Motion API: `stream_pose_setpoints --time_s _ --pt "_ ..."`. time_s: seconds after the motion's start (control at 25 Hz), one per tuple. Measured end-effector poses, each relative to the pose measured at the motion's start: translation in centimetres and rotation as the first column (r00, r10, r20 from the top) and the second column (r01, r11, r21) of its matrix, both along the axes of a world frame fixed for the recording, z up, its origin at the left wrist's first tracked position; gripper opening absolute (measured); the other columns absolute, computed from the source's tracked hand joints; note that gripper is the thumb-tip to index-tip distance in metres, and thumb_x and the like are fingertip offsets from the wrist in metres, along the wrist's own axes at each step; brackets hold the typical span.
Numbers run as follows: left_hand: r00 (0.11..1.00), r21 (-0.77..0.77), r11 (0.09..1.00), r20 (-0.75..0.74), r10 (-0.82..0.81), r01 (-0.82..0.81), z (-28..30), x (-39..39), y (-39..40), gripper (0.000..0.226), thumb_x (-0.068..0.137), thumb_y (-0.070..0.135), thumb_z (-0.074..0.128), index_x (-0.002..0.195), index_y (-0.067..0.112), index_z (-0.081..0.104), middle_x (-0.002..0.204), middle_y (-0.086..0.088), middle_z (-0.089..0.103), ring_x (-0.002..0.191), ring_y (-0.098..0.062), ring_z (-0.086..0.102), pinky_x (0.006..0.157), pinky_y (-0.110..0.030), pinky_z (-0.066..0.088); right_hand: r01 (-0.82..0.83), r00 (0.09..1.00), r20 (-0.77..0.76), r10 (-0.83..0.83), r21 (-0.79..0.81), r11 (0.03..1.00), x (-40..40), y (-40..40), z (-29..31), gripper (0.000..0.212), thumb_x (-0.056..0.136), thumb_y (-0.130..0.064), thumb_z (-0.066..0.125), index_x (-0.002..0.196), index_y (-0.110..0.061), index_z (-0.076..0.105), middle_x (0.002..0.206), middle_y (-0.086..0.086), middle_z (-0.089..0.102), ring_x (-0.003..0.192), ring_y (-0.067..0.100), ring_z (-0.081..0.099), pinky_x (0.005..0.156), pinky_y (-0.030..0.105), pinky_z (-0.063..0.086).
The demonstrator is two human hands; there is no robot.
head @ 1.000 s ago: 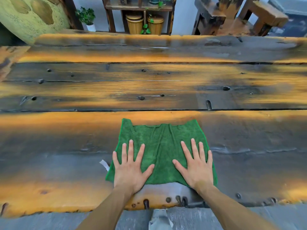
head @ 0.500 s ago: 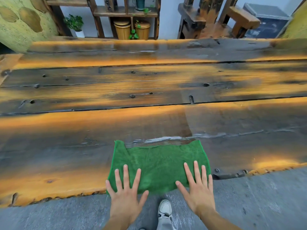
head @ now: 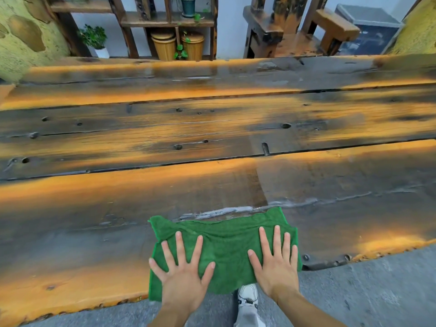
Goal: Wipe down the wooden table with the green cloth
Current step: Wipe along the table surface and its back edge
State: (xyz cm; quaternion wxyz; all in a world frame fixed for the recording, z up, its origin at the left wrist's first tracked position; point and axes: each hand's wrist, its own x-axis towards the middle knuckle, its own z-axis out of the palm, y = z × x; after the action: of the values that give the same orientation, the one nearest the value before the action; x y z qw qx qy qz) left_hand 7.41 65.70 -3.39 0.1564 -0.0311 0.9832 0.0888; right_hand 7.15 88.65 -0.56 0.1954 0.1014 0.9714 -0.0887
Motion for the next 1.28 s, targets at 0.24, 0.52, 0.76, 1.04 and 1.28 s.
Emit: stream_pose_setpoints --time_s 0.24,0.52,0.76,1.04,1.28 --pt "0.999 -0.006 1.000 -0.037 0.013 -0.013 -0.4 -6.4 1.5 0.073 0.094 0.078 0.024 0.155 0.040 0.033 0.164 -0.016 0.029 0.143 -0.055 0.028 0.099 -0.084 0.017 0.005 0.999 -0.035 -0.004 0.035 0.999 -6.5 1.6 -0.4 0.086 0.064 -0.080 -0.035 0.143 -0.047 -0.035 0.153 -0.005 -0.043 0.145 0.025 -0.036 0.116 0.049 -0.022" --pt "0.998 -0.060 0.998 -0.055 -0.006 0.003 -0.9 -15.8 2.8 0.071 0.094 0.079 0.022 0.155 0.043 0.033 0.165 -0.014 0.025 0.146 -0.053 0.027 0.104 -0.082 0.017 0.004 0.996 -0.091 0.003 0.073 0.997 -17.4 3.7 -1.0 0.077 0.078 -0.076 -0.016 0.149 -0.048 -0.024 0.160 -0.005 -0.032 0.150 0.025 -0.025 0.119 0.052 -0.015" --pt "0.997 -0.079 0.997 -0.083 0.002 -0.009 -0.5 -26.1 5.1 0.075 0.083 0.085 -0.012 0.152 0.056 -0.011 0.167 -0.006 -0.020 0.152 -0.046 -0.011 0.111 -0.075 -0.006 0.001 0.995 -0.101 0.005 0.059 0.998 -28.5 6.2 -1.3 0.070 0.092 -0.075 0.002 0.150 -0.047 -0.025 0.160 -0.005 -0.032 0.150 0.024 -0.026 0.120 0.052 -0.015" --pt "0.997 -0.093 0.993 -0.029 0.075 -0.077 0.2 -36.5 7.5 0.078 0.073 0.086 -0.021 0.145 0.057 -0.026 0.160 -0.002 -0.036 0.150 -0.042 -0.025 0.114 -0.073 -0.009 -0.046 0.990 -0.130 0.053 0.055 0.997 -39.3 8.7 -2.0 0.072 0.091 -0.075 0.002 0.151 -0.045 -0.022 0.161 -0.002 -0.029 0.151 0.026 -0.023 0.119 0.053 -0.015" --pt "0.993 -0.121 0.986 0.003 0.114 -0.113 0.4 -43.3 8.4 0.074 0.075 0.084 -0.016 0.142 0.057 -0.033 0.158 -0.002 -0.042 0.149 -0.042 -0.028 0.115 -0.073 -0.008 -0.087 0.985 -0.145 0.093 0.047 0.995 -46.7 9.4 -2.1 0.072 0.092 -0.077 0.003 0.150 -0.045 -0.026 0.160 -0.002 -0.032 0.150 0.026 -0.026 0.120 0.054 -0.013"
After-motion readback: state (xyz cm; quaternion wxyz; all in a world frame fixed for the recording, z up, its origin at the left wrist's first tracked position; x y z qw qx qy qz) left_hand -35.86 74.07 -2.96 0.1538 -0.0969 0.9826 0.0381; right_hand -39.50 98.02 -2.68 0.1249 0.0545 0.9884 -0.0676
